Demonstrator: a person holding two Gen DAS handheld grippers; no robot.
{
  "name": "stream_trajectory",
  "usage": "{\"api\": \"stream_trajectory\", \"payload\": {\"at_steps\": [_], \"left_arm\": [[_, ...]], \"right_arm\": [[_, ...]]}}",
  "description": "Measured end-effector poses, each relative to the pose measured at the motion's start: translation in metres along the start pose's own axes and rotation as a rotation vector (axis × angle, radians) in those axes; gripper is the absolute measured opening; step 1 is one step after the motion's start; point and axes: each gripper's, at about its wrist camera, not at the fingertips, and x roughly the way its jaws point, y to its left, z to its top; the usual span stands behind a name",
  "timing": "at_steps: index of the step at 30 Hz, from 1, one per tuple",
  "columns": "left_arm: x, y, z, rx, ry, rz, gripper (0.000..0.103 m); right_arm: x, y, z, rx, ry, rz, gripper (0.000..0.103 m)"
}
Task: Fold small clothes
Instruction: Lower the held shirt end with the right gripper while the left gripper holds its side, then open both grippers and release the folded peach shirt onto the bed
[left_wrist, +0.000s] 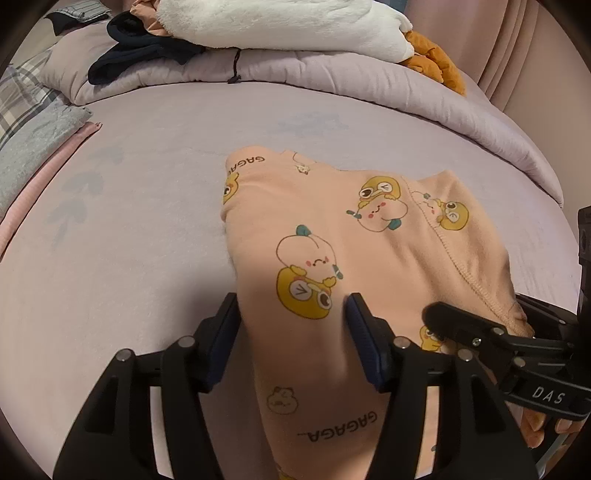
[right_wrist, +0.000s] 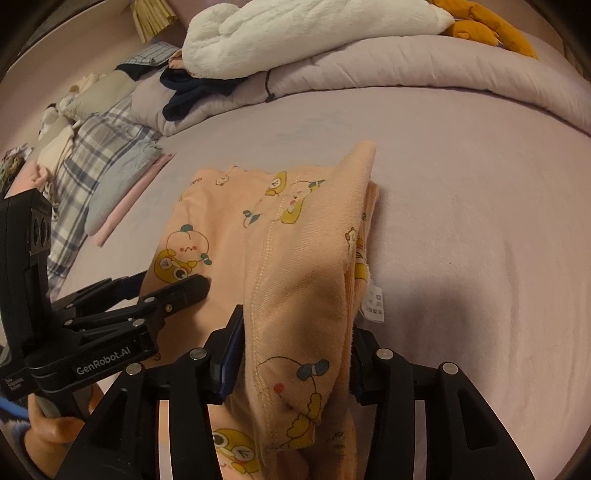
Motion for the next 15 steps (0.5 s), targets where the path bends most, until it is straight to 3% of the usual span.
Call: {"api": "stream_trajectory", "payload": {"at_steps": [15], "left_arm": [[-0.0016,0.0036,-0.0026,-0.016,0.007,0.007,0.067]], "right_arm": [[-0.0032,-0.0105,-0.0038,0.069,0.004,0.022,0.054]]}}
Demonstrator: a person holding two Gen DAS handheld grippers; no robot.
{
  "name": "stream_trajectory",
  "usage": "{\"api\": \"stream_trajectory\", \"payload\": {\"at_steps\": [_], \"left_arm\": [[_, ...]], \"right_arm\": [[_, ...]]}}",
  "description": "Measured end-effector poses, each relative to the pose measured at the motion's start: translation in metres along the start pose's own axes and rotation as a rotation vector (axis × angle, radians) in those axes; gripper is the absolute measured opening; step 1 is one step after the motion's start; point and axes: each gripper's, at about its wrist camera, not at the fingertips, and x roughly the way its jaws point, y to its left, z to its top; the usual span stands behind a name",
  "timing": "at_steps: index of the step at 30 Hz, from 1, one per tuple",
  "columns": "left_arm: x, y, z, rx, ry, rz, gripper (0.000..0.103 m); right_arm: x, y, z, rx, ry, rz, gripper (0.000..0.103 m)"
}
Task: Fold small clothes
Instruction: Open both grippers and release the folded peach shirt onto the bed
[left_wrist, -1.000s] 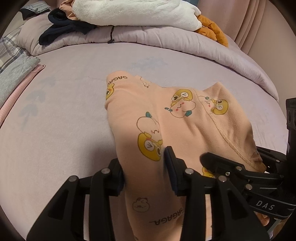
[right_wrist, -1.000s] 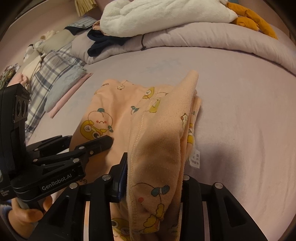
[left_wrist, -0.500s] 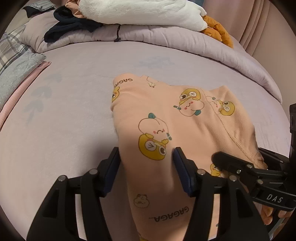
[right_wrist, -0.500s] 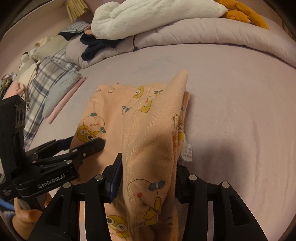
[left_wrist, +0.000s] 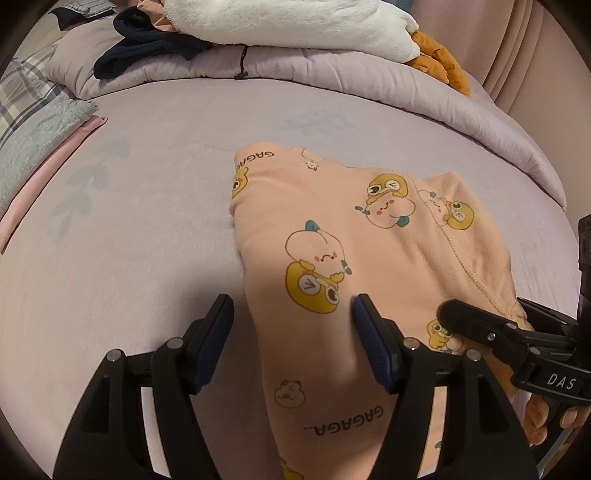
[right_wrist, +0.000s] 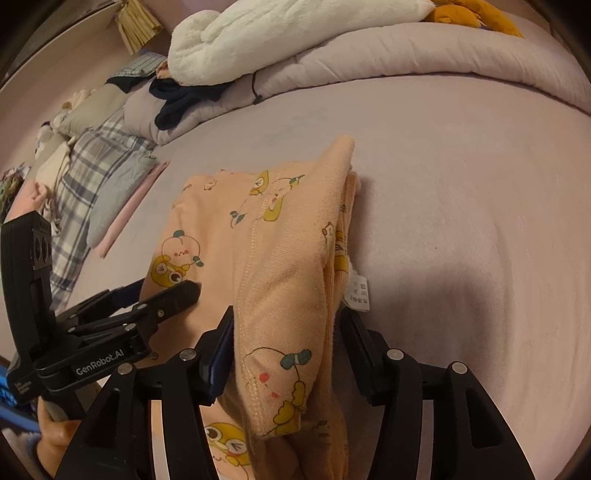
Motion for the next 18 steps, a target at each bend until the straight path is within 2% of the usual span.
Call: {"api": "stream_trajectory", "payload": {"at_steps": [18], "left_arm": [[-0.0043,0.0045,-0.0028,-0.013,0.013,0.013,0.073]], "right_arm": [[-0.004,-0.0038,-0.0017,0.037,0.006,-0.008,0.059]]}}
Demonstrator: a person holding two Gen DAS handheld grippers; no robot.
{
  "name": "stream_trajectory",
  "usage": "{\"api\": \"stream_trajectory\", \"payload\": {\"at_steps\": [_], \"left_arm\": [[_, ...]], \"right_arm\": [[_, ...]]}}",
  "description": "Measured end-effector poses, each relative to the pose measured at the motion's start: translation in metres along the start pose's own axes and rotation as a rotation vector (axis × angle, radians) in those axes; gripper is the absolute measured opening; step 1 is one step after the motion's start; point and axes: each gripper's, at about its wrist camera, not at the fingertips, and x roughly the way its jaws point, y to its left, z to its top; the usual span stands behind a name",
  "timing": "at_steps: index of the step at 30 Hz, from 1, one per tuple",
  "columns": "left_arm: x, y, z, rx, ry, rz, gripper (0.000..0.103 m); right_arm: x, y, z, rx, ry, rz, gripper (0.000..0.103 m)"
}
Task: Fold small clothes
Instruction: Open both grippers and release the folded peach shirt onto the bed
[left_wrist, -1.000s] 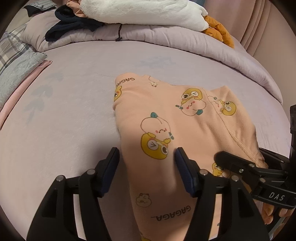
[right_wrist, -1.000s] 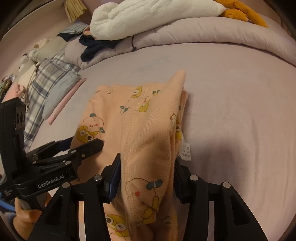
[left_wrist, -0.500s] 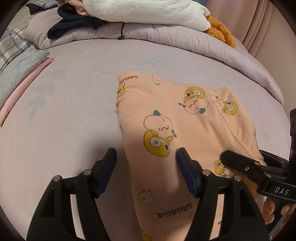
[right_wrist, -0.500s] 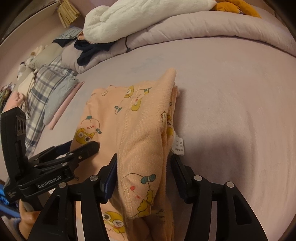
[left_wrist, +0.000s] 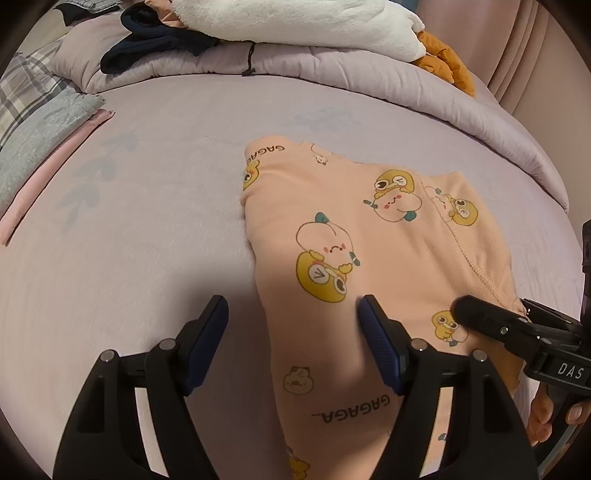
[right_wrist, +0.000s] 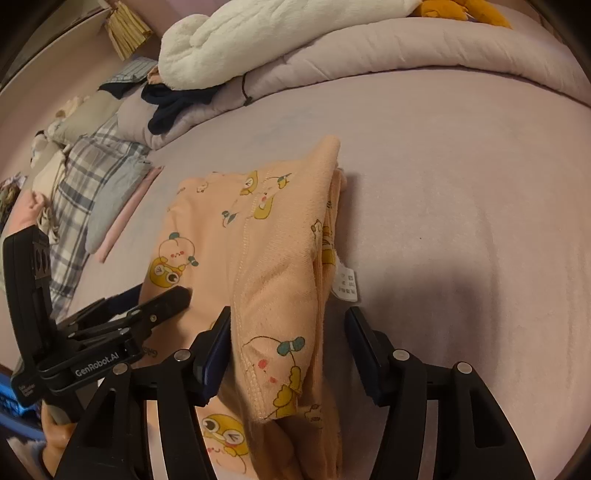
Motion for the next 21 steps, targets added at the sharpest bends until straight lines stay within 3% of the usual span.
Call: {"api": "stream_trajectory", "payload": {"at_steps": [21], "left_arm": [[-0.0054,0.0033,-0.004,-0.006,0.007,0.016,0.076]], "right_arm": [[-0.0042,-0.0052,-0.0015,0.023,0.002,-0.006,0.06]]}}
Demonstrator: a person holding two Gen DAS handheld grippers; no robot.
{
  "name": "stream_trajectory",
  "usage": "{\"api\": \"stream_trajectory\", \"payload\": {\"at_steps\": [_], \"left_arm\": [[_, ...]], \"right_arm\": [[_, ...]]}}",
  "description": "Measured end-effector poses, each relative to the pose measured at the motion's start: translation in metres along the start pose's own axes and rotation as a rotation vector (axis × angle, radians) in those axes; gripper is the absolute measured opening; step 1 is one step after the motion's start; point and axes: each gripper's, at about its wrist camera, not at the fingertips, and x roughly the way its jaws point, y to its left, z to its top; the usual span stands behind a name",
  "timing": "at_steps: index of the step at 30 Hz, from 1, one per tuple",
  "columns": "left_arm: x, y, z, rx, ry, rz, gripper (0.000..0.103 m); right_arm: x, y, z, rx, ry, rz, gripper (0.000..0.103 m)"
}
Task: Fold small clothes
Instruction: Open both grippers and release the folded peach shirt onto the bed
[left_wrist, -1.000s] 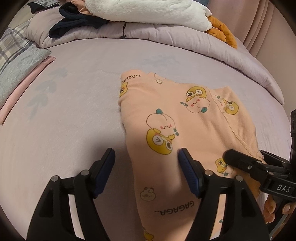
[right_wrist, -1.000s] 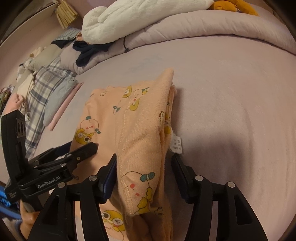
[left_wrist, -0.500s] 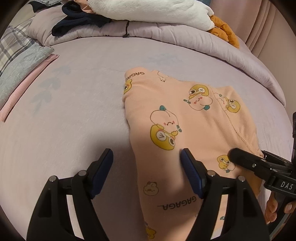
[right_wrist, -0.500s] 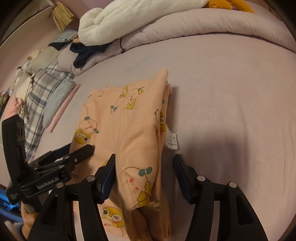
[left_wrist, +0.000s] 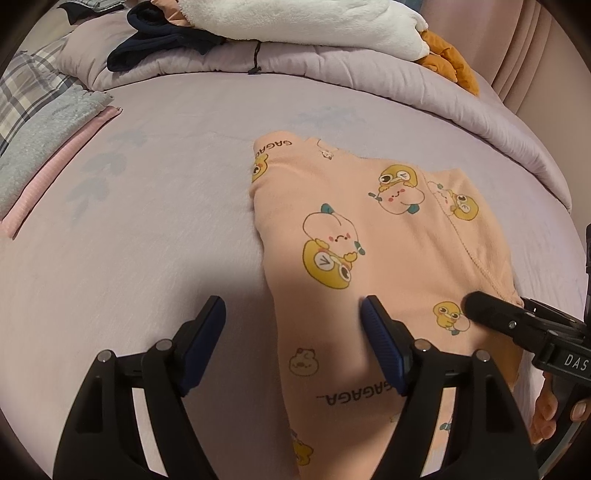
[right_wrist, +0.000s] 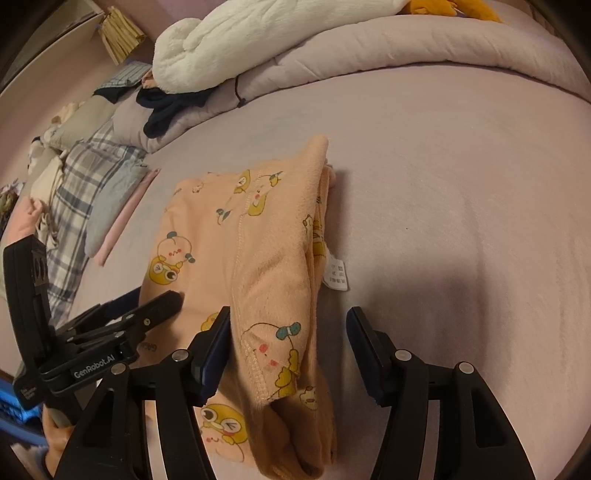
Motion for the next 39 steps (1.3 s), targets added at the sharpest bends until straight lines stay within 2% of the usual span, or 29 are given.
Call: {"api": "stream_trajectory", "payload": {"at_steps": [31,39], "left_arm": [[-0.009,-0.002,-0.014,0.015,0.009,0.028,0.076],[-0.012,-0.002,-0.019,0.01,0.016,0.035,0.082]], "right_arm": [[-0.002,-0.001,-0.001,0.009,0.003,-0.003,0.062],[-0.003,-0.003,-0.002,0.009,0.003,-0.004,0.063]]}}
